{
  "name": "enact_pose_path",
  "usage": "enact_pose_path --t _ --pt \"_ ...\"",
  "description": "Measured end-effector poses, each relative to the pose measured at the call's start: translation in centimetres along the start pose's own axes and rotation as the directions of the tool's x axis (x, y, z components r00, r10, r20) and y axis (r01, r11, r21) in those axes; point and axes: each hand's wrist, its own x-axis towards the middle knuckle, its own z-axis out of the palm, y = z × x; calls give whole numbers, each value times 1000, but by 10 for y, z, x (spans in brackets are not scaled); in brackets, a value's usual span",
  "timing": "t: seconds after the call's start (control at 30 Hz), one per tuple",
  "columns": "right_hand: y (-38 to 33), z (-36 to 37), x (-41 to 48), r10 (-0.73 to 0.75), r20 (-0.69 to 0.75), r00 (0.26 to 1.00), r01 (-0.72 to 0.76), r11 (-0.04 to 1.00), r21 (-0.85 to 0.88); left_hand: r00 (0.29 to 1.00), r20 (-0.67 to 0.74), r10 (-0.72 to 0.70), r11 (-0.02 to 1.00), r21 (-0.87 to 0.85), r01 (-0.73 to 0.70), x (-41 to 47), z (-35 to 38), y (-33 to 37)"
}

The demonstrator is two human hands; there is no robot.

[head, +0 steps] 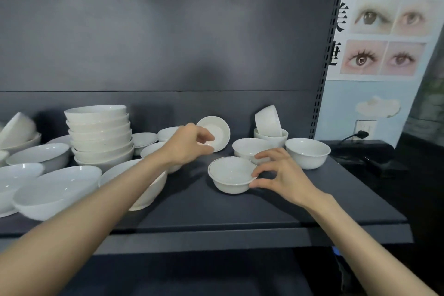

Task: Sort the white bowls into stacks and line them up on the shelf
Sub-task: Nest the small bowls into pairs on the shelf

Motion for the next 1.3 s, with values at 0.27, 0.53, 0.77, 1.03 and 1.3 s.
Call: enact_pose_path --t 0.27,0.53,0.77,1.03,1.3 --pt "8 6 -7 84 -53 995 -72 977 200 979 -10 -204 964 174 203 87 14 -32" --pt "15 17 -5 141 -63 988 -112 935 336 954 -34 -298 942 149 300 127 32 -67" --pt "17 20 -4 172 -15 985 -156 925 346 932 -99 -349 921 148 361 142 36 -74" --pt "17 20 -3 207 -24 978 -181 902 392 947 -130 -294 933 178 314 140 34 -65" --pt "17 21 -4 218 -21 976 -188 884 429 948 -243 -207 970 72 231 97 -3 -35"
